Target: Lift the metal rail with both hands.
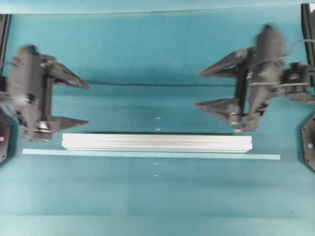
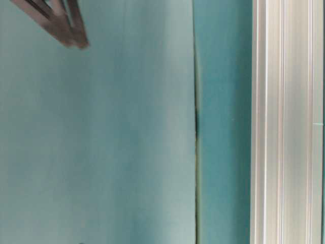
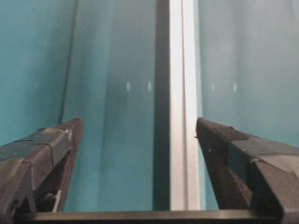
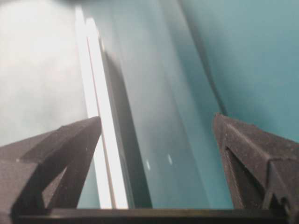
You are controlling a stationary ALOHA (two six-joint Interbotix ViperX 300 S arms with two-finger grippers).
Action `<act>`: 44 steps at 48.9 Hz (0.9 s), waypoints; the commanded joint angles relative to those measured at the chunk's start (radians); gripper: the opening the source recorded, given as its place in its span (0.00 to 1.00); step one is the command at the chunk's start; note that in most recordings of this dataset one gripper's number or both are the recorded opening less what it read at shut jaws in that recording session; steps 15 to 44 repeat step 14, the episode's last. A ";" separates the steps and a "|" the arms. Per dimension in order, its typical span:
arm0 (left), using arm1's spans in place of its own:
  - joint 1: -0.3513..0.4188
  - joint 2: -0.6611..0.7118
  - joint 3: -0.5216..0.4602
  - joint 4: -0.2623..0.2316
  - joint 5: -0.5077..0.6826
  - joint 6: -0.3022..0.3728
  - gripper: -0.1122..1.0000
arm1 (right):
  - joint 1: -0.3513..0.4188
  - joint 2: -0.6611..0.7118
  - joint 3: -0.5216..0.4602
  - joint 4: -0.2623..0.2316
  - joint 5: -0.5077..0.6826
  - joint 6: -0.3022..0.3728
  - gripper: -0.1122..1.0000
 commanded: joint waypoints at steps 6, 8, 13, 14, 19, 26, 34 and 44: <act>0.000 -0.067 -0.005 0.000 -0.011 -0.006 0.94 | 0.000 -0.091 0.029 -0.003 -0.014 0.002 0.98; 0.000 -0.080 0.000 0.000 -0.011 -0.006 0.94 | 0.000 -0.118 0.040 -0.002 -0.014 0.003 0.98; 0.006 -0.121 0.011 0.000 -0.012 -0.009 0.94 | -0.002 -0.170 0.058 -0.002 -0.009 0.006 0.97; 0.008 -0.129 0.012 0.000 -0.011 -0.011 0.94 | -0.002 -0.179 0.061 -0.002 -0.008 0.006 0.97; 0.008 -0.129 0.012 0.000 -0.011 -0.011 0.94 | -0.002 -0.179 0.061 -0.002 -0.008 0.006 0.97; 0.008 -0.129 0.012 0.000 -0.011 -0.011 0.94 | -0.002 -0.179 0.061 -0.002 -0.008 0.006 0.97; 0.008 -0.129 0.012 0.000 -0.011 -0.011 0.94 | -0.002 -0.179 0.061 -0.002 -0.008 0.006 0.97; 0.008 -0.129 0.012 0.000 -0.011 -0.011 0.94 | -0.002 -0.179 0.061 -0.002 -0.008 0.006 0.97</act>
